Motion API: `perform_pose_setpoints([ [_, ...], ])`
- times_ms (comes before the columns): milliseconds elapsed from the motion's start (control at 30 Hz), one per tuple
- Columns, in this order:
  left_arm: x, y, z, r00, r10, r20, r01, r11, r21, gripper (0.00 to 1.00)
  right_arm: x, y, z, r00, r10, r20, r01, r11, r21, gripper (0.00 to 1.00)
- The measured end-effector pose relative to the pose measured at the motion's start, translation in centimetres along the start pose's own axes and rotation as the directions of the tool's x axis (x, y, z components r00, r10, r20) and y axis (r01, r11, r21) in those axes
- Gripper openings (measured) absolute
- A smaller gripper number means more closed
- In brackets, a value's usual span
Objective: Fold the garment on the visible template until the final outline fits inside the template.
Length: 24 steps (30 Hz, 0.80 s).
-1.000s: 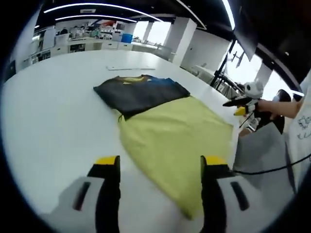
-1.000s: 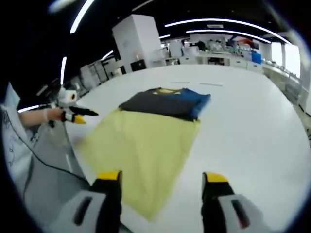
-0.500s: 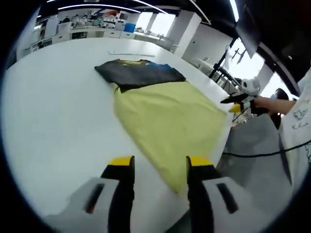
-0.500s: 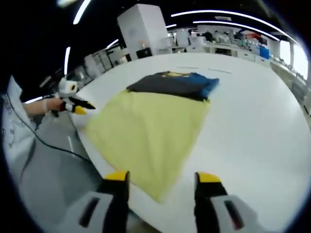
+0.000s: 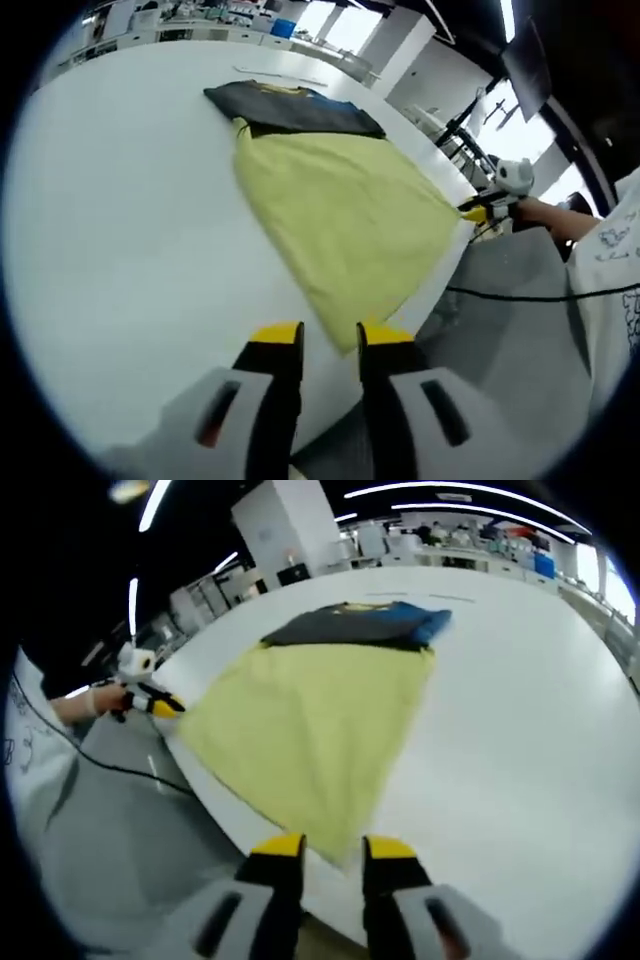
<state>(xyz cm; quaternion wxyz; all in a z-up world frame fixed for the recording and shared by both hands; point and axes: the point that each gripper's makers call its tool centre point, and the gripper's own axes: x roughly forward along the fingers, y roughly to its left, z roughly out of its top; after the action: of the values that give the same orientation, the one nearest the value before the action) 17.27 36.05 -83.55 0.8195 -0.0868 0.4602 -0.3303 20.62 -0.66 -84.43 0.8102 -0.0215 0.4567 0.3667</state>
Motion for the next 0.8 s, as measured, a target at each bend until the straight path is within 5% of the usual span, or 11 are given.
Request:
perform_pose_setpoints([
  [500, 0.7, -0.2, -0.6, 1.0, -0.014, -0.028, 0.013, 0.999, -0.043, 0.0, 0.6, 0.4, 0.2, 1.0, 0.017, 0.0, -0.017, 0.999, 0.05, 0.02],
  [800, -0.2, -0.3, -0.3, 0.999, -0.037, -0.023, 0.035, 0.997, -0.075, 0.0, -0.3, 1.1, 0.7, 0.999, 0.04, 0.01, -0.041, 0.997, 0.059, 0.0],
])
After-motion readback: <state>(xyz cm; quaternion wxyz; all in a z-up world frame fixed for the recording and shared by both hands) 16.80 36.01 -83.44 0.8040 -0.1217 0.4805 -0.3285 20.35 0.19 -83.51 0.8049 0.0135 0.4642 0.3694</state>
